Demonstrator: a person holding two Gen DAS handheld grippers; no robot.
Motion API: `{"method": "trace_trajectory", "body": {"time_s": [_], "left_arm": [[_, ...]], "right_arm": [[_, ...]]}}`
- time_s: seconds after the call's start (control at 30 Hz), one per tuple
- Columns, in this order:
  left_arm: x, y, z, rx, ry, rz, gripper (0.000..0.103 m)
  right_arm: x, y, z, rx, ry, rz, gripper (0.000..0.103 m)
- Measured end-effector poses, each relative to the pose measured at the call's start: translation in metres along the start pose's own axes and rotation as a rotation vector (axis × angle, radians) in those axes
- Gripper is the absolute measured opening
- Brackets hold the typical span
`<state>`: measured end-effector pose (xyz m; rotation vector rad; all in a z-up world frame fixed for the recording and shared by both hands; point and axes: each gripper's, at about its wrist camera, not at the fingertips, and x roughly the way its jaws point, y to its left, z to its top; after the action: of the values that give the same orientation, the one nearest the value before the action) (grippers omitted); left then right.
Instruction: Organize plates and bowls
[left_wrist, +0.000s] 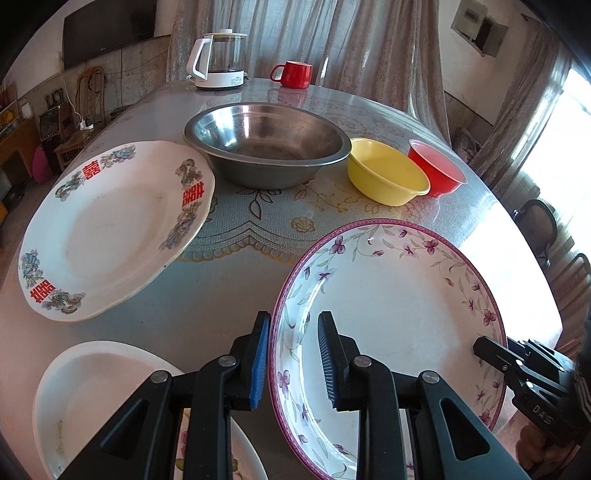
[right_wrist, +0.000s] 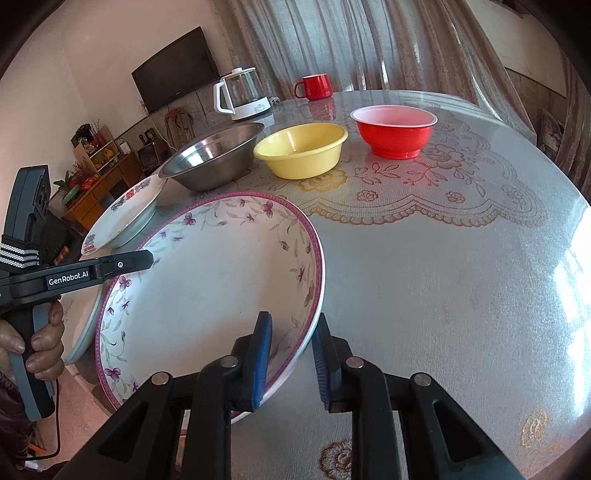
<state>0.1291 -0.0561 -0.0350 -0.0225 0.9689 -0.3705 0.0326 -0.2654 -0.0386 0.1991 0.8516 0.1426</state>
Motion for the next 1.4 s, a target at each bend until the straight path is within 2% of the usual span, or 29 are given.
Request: {"method": "trace_trajectory", "body": {"time_s": [0.13,0.3,0.57,0.9,1.2,1.4], "left_arm": [[0.006,0.007,0.008,-0.035,0.009,0.014,0.026],[0.011,0.009,0.017,-0.038,0.012,0.042,0.026],[0.021,0.013,0.03,-0.049,0.014,0.087,0.026],[0.029,0.013,0.037,-0.06,0.017,0.091,0.026],[0.027,0.013,0.036,-0.054,0.011,0.095,0.026],[0.026,0.015,0.033,-0.092,0.02,0.084,0.026]], "right_arm": [[0.004,0.001,0.007,-0.009,0.0,0.007,0.02],[0.01,0.004,0.022,-0.014,-0.021,0.01,0.02],[0.032,0.002,0.04,-0.011,-0.001,0.005,0.02],[0.052,-0.007,0.055,0.031,0.017,-0.026,0.017],[0.053,-0.004,0.057,0.024,0.032,-0.045,0.018],[0.053,0.0,0.057,0.022,0.032,-0.08,0.021]]}}
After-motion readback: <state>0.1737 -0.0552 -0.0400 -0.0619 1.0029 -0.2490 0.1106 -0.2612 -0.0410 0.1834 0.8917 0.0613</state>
